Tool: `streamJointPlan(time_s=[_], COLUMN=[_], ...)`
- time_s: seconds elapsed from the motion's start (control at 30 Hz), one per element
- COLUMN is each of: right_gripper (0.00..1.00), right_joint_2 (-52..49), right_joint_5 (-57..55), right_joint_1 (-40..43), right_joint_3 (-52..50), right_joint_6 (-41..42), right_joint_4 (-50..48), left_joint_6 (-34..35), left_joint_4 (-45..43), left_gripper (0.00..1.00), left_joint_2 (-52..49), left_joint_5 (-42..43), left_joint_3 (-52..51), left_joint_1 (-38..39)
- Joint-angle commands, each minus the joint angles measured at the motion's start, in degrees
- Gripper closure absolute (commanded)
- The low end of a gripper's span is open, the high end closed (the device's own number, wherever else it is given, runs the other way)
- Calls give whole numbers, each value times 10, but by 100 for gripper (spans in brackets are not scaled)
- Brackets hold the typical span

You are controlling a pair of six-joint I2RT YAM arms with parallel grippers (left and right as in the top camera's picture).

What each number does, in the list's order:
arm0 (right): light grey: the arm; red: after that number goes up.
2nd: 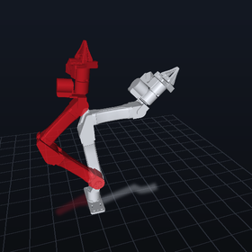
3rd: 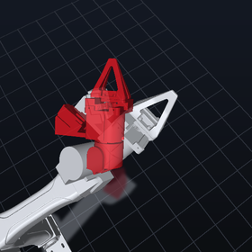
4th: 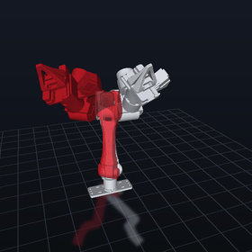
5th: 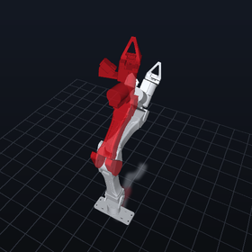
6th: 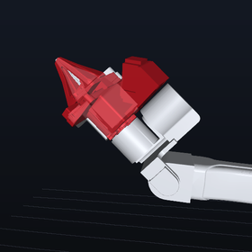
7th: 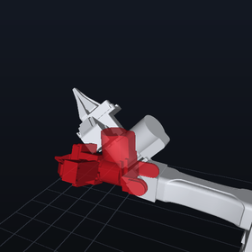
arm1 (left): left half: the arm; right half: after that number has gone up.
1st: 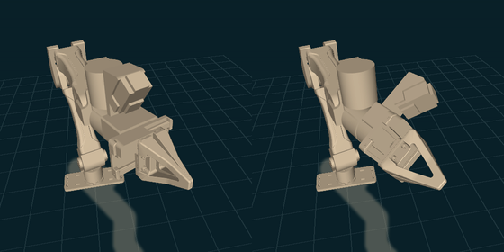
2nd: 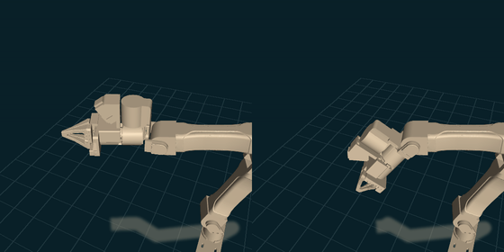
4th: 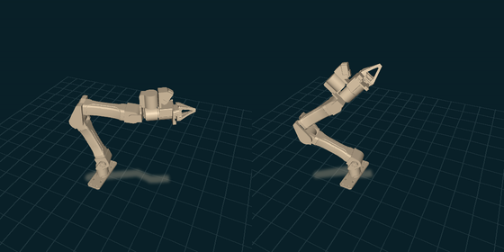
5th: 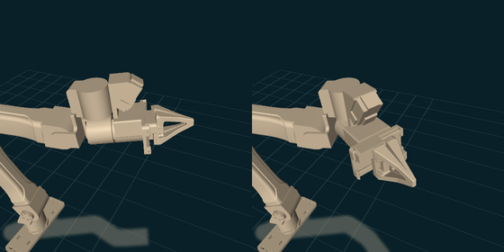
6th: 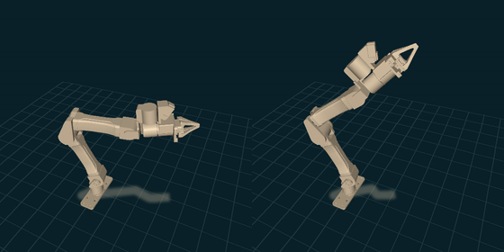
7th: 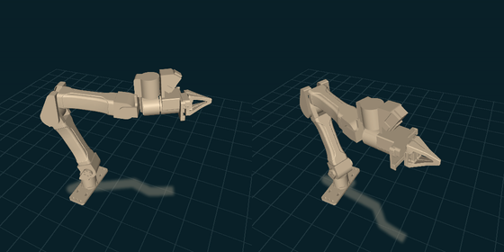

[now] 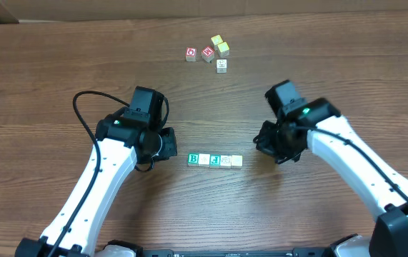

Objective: Flip 5 blocks
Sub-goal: 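Bring both grippers down to opposite ends of the block row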

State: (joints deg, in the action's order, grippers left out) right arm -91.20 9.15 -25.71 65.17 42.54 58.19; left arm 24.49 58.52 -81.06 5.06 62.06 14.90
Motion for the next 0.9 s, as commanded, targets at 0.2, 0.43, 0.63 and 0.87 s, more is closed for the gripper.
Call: streamJointPlan(time_s=[0.2, 0.43, 0.63, 0.87], right_gripper=[96, 96, 96, 96], right_joint_2=[1, -11, -37, -68], right_joint_5=[-91, -110, -107, -101], right_joint_1=[-32, -48, -69, -107], right_joint_3=[-52, -61, -61, -61], right_joint_6=[104, 133, 165, 202], right_joint_4=[-58, -88, -96, -97], left_joint_6=[9, 9, 9, 9], left_joint_4=[-21, -35, -50, -66], left_gripper=[96, 96, 96, 96], left_joint_2=[-97, -158, -189, -190], left_joint_5=[-10, -7, 2, 8], left_joint_3=[-1, -1, -1, -1], left_joint_1=[-2, -2, -2, -1])
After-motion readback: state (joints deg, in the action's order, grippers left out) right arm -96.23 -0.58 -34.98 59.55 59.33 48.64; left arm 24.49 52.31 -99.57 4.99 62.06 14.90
